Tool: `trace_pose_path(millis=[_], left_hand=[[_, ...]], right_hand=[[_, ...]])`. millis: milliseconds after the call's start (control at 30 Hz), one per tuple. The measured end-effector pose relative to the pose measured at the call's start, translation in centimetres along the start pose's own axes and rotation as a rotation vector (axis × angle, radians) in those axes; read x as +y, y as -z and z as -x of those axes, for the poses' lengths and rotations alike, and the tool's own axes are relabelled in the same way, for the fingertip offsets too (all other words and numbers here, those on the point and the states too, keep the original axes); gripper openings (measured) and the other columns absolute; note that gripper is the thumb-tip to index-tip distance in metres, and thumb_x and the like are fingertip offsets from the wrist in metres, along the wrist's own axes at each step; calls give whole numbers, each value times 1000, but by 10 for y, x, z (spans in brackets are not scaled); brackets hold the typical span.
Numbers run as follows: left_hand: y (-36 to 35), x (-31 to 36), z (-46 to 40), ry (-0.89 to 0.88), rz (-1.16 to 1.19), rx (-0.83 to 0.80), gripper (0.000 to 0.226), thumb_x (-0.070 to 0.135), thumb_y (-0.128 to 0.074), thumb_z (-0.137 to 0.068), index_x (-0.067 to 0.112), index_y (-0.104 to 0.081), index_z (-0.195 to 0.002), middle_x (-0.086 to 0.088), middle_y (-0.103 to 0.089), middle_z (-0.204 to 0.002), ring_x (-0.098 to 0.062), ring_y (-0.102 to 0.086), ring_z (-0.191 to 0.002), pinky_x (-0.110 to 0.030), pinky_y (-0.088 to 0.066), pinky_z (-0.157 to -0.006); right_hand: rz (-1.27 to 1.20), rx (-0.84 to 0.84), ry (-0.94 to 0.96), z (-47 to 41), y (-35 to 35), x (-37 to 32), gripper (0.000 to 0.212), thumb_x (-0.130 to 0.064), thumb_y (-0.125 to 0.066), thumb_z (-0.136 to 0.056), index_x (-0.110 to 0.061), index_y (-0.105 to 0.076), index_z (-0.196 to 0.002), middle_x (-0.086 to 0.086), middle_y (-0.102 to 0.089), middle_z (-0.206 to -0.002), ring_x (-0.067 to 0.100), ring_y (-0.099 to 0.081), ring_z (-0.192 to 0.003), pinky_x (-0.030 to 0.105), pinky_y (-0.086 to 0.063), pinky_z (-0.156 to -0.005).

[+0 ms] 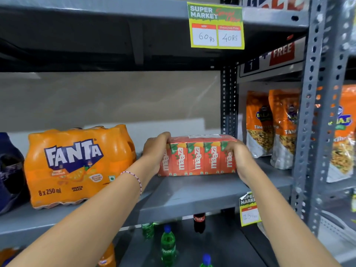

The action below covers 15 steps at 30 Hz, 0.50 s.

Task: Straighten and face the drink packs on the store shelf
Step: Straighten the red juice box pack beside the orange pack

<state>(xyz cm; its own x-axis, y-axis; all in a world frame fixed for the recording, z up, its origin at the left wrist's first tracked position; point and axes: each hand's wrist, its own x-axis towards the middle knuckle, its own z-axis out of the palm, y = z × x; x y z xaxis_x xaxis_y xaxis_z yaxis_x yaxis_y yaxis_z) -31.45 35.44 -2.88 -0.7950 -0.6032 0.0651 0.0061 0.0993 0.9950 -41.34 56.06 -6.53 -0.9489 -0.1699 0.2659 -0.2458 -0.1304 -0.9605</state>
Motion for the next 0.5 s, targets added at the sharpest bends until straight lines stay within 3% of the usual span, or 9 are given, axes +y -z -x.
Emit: trace_pose_path(millis=[67,133,233,300,400,500], left_hand=[[2,2,4,21,-26,0,45,49,-59,-86,13,-62,-112,-12,-79,-88,-28,-78,-78,-38,-61,-71],[4,-2,9,44,-4,-11,45,51,-59,-88,15,-62,-114,-10,-81,-83,-26,-78,-75,-36,-60,-66],[10,-16,16,44,95,-42,39,51,-61,-91,18,-69,-111,-5,-83,-77,-24,-81,-73,-40,-64,-74],[15,-22,23,27,153,-61,38,51,-61,-91,21,-70,-112,-2,-84,-78,-22,-82,-69,-37,-65,-66],[24,-27,32,0,214,-80,38,49,-65,-88,21,-70,-113,-1,-84,-79,-19,-81,-67,-32,-62,-54],[29,-31,37,-51,226,-61,40,52,-67,-86,24,-71,-114,1,-84,-83,-18,-82,-71,-33,-62,-62]], right_hand=[[-50,-65,-21,0,6,-3,48,-49,-64,-72,-19,-73,-109,8,-81,-86,26,-77,-77,42,-58,-78],[-32,-93,4,1,8,-1,65,-63,-69,-69,-21,-69,-118,8,-80,-100,27,-76,-94,47,-54,-93],[-62,-104,35,9,6,6,81,-66,-76,-61,-22,-64,-128,8,-74,-120,31,-66,-117,55,-41,-111],[-67,-127,47,16,6,8,85,-67,-79,-59,-24,-62,-130,6,-71,-127,29,-61,-124,54,-37,-114],[-58,-164,61,27,7,8,80,-67,-78,-63,-26,-63,-129,2,-74,-122,24,-65,-119,53,-41,-112],[-68,-162,73,35,4,6,64,-59,-75,-74,-23,-64,-127,2,-77,-115,21,-71,-111,49,-48,-105]])
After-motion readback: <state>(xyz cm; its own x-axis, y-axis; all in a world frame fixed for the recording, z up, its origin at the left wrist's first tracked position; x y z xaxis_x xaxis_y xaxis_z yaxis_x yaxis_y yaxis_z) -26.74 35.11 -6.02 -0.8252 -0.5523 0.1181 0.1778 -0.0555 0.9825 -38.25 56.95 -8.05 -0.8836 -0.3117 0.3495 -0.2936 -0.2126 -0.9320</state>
